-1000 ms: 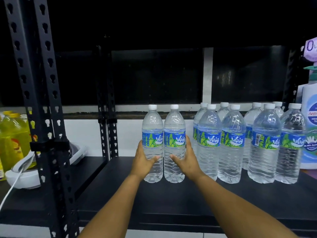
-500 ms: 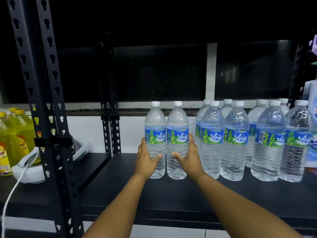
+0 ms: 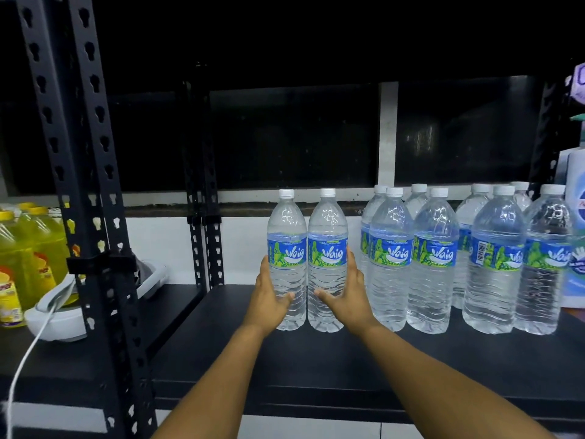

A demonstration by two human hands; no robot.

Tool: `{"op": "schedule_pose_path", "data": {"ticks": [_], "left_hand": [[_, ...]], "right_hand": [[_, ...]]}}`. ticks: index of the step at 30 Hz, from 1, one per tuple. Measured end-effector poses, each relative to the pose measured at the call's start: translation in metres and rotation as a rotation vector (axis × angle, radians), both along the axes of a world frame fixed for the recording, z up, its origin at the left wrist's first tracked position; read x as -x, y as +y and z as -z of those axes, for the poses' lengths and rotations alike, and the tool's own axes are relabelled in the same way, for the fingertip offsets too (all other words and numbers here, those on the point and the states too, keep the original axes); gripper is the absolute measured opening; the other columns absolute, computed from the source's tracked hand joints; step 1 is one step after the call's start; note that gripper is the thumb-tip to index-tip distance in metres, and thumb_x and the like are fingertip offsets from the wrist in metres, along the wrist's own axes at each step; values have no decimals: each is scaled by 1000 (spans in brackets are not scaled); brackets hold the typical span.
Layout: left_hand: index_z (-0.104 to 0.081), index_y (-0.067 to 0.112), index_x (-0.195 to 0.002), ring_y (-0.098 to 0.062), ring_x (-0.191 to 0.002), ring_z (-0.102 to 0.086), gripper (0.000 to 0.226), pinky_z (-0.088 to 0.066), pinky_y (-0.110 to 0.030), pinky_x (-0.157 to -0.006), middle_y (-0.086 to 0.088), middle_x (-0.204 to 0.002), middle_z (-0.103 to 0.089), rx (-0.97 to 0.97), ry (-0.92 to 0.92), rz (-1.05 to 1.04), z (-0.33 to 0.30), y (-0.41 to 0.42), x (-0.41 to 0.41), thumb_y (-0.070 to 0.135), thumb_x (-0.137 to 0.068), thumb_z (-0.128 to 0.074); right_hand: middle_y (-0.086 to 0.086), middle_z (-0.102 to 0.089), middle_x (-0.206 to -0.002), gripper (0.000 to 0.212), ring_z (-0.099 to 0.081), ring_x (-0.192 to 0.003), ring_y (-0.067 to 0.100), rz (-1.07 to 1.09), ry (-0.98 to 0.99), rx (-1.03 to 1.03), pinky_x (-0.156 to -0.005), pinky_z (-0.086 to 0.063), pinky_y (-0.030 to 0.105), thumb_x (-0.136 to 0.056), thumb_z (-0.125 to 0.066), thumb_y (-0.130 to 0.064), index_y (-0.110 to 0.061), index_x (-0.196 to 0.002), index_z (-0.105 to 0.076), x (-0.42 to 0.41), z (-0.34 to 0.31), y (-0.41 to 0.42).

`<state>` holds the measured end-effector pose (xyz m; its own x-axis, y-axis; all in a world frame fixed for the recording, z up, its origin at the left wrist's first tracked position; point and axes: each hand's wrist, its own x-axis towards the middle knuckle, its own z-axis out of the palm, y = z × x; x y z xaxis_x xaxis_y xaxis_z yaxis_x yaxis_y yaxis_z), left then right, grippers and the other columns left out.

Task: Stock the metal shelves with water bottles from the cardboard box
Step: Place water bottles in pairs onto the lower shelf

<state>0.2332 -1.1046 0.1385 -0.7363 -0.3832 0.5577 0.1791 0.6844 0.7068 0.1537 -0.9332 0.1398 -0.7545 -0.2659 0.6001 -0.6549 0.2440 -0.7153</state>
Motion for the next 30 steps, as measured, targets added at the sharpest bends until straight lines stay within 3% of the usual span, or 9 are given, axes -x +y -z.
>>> {"op": "schedule_pose_path", "data": {"ticks": [3, 8, 13, 18, 22, 25, 30], "left_hand": [[-5, 23, -154, -18, -138, -32, 112, -32, -35, -112, -5, -150, -28, -12, 9, -11, -3, 6, 2, 23, -74, -83], [-3, 21, -155, -22, -134, -39, 112, -33, -29, -105, -8, -151, -30, -53, 22, -41, -4, 13, 4, 13, -76, -81], [-5, 36, -151, -14, -133, -44, 101, -38, -43, -111, 6, -147, -42, -36, -28, 76, -5, -3, 0, 13, -81, -74], [0, 33, -153, -15, -141, -32, 108, -33, -46, -115, 4, -155, -29, -6, -19, 65, -2, 0, 0, 32, -77, -77], [7, 21, -155, -26, -137, -27, 123, -33, -43, -108, -10, -148, -24, 42, -47, -104, -2, 12, 3, 36, -73, -83], [8, 18, -154, -28, -135, -31, 119, -31, -40, -110, -11, -146, -28, 39, -34, -85, 2, 12, 6, 25, -76, -82], [6, 17, -155, -20, -140, -30, 109, -23, -21, -105, -5, -153, -25, 6, -50, -20, 0, 7, 3, 11, -82, -75]], "right_hand": [[-1, -27, -152, 114, -26, -138, 11, -31, -6, 5, -105, -22, 21, -74, -82, -24, -31, -153, 0, -2, 0, 0], [-2, -26, -152, 111, -26, -134, 3, -24, -18, -12, -102, -22, 16, -78, -78, -17, -29, -153, 1, -5, -1, 0], [-1, -27, -153, 110, -28, -139, 15, -6, -14, -43, -104, -22, 21, -78, -79, -20, -28, -154, 0, -5, -2, 3], [-2, -26, -153, 110, -27, -140, 15, -11, -13, -49, -104, -22, 19, -78, -79, -21, -28, -154, 1, -6, -2, 5], [-1, -25, -153, 107, -26, -139, 14, -34, -27, -36, -104, -20, 18, -78, -75, -16, -27, -154, 0, -9, -3, 3], [0, -26, -152, 106, -27, -139, 15, -23, -15, -42, -103, -20, 18, -79, -74, -15, -27, -153, 0, -8, -2, 4], [6, -31, -147, 107, -36, -134, 20, 18, -10, -62, -100, -27, 21, -80, -75, -18, -31, -153, 1, -7, 1, 5]]}}
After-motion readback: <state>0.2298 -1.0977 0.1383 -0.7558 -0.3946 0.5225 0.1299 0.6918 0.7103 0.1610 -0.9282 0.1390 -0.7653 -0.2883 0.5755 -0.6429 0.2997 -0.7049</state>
